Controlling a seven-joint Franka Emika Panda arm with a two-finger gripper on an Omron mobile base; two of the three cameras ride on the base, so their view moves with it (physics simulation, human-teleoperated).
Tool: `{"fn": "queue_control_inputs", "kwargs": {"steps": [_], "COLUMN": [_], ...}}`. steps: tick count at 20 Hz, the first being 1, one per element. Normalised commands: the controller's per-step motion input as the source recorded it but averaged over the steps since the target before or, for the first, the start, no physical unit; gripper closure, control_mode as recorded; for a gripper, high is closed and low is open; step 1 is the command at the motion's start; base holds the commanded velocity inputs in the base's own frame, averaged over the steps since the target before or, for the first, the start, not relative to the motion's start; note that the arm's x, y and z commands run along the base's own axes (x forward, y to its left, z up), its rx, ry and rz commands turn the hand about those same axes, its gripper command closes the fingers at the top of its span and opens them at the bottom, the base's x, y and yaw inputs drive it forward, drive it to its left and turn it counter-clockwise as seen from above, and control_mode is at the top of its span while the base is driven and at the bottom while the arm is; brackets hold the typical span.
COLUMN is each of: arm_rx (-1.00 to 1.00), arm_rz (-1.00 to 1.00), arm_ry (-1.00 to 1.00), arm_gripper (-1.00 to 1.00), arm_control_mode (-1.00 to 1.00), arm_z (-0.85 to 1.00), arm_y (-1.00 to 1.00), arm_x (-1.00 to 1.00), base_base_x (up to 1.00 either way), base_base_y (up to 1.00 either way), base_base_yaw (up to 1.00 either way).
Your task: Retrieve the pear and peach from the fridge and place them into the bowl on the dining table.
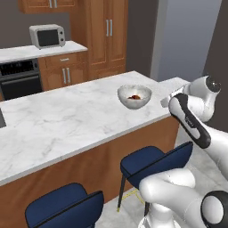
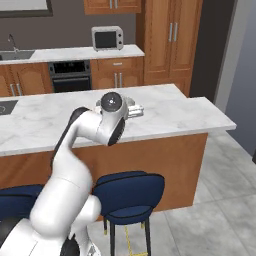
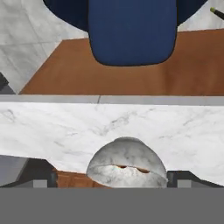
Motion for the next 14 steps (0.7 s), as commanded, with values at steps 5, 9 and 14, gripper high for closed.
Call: {"fn": "queue_control_inputs", "kwargs": {"steps": [5, 9, 14], "arm_rx": [-0.42, -0.42, -0.31], "arm_rz": [0.03, 0.16, 0.28], "arm_ry": [0.09, 0.00, 0.00], "arm_gripper": [-1.00, -1.00, -1.00], "arm_control_mode": [-1.00, -1.00, -1.00], "arm_z": [-0.42, -0.27, -0.02], "arm_y": [0.16, 0.72, 0.54], "arm_x": [-1.00, -1.00, -1.00], "base_base_x": [0.00, 0.00, 0.00], "base_base_y": [0.00, 0.00, 0.00], "base_base_yaw": [0.00, 0.00, 0.00]}}
